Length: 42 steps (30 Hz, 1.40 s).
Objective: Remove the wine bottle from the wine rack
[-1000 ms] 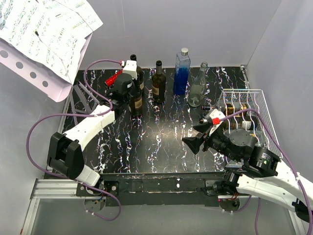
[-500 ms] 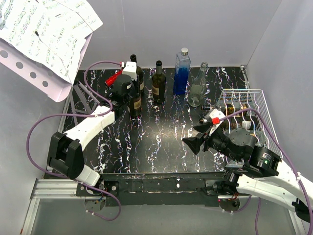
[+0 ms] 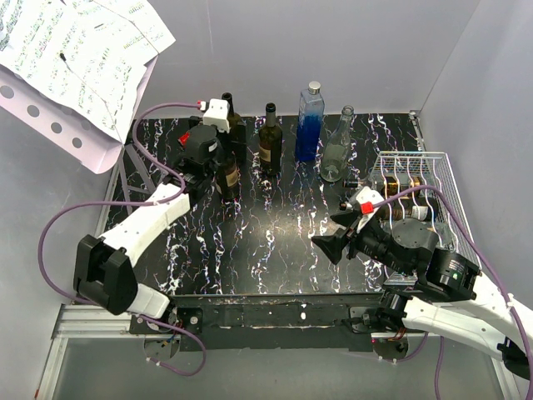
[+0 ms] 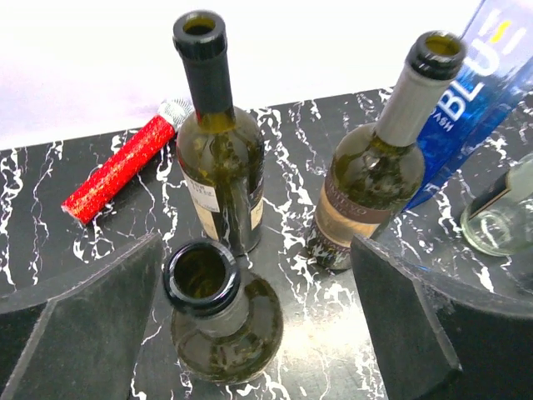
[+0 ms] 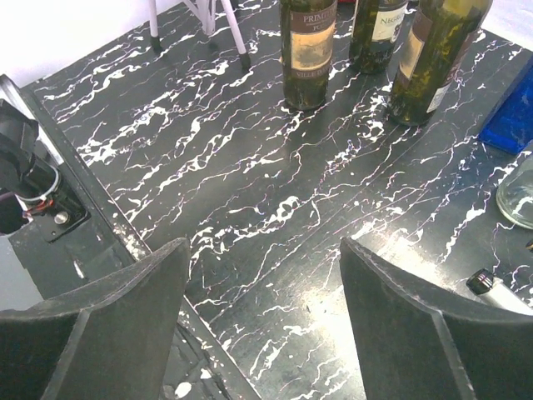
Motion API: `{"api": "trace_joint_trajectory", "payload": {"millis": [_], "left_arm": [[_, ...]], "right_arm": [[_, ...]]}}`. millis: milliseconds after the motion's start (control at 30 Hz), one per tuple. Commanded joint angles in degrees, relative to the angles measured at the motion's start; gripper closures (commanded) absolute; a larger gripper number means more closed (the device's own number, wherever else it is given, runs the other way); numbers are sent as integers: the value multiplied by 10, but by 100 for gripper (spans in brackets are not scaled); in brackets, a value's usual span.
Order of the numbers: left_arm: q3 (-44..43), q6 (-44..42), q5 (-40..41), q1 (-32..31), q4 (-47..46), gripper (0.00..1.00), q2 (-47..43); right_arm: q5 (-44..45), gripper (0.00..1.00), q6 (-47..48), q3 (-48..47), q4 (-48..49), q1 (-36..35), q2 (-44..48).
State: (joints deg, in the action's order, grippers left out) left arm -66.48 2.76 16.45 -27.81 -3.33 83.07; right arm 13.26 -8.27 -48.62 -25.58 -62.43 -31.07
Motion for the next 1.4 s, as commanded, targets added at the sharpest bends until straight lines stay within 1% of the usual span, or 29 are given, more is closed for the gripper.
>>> {"api": "trace_joint_trajectory", "payload": {"millis": [0,33,133,200,300,367,500,600,667,800,900,1000,1067,1167,1267,1367], "left_arm": [[-18,-8,-38,4,-10,3,-63],[-22,-7,-47,4,-5,2,-70],[-36,6,-90,3,16,2,-97],[-45,20,-134,3,30,2,-122],[-34,46,-218,0,57,2,-167],[-15,58,-265,-1,64,2,-202],[40,80,-343,-4,89,2,-279],[79,89,-390,-7,111,2,-335],[115,100,-414,-7,121,2,-370],[195,116,-422,-8,137,2,-453],[252,122,-410,-8,148,2,-505],[288,115,-405,-8,154,2,-541],[296,104,-404,-8,168,2,-549],[289,95,-398,-8,186,2,-550],[291,97,-399,-8,178,2,-555],[290,98,-405,-8,178,2,-556]], "right_arm": [[-25,20,47,-1,19,-3,3],[-24,19,49,-1,17,-3,0],[20,19,62,-4,6,-4,-12],[54,19,101,-6,-5,-3,-20],[99,18,181,-11,-26,-3,-36],[116,17,246,-14,-46,-3,-47],[157,15,366,-24,-119,-1,-88],[148,14,439,-23,-196,7,-125],[139,14,468,-20,-234,17,-149],[111,16,515,-17,-293,67,-195],[107,18,546,-16,-305,138,-234],[79,19,574,-16,-329,215,-290],[71,20,596,-5,-317,247,-312],[58,20,614,1,-294,271,-337],[68,20,630,7,-262,299,-362],[59,20,641,15,-233,318,-376]]}}
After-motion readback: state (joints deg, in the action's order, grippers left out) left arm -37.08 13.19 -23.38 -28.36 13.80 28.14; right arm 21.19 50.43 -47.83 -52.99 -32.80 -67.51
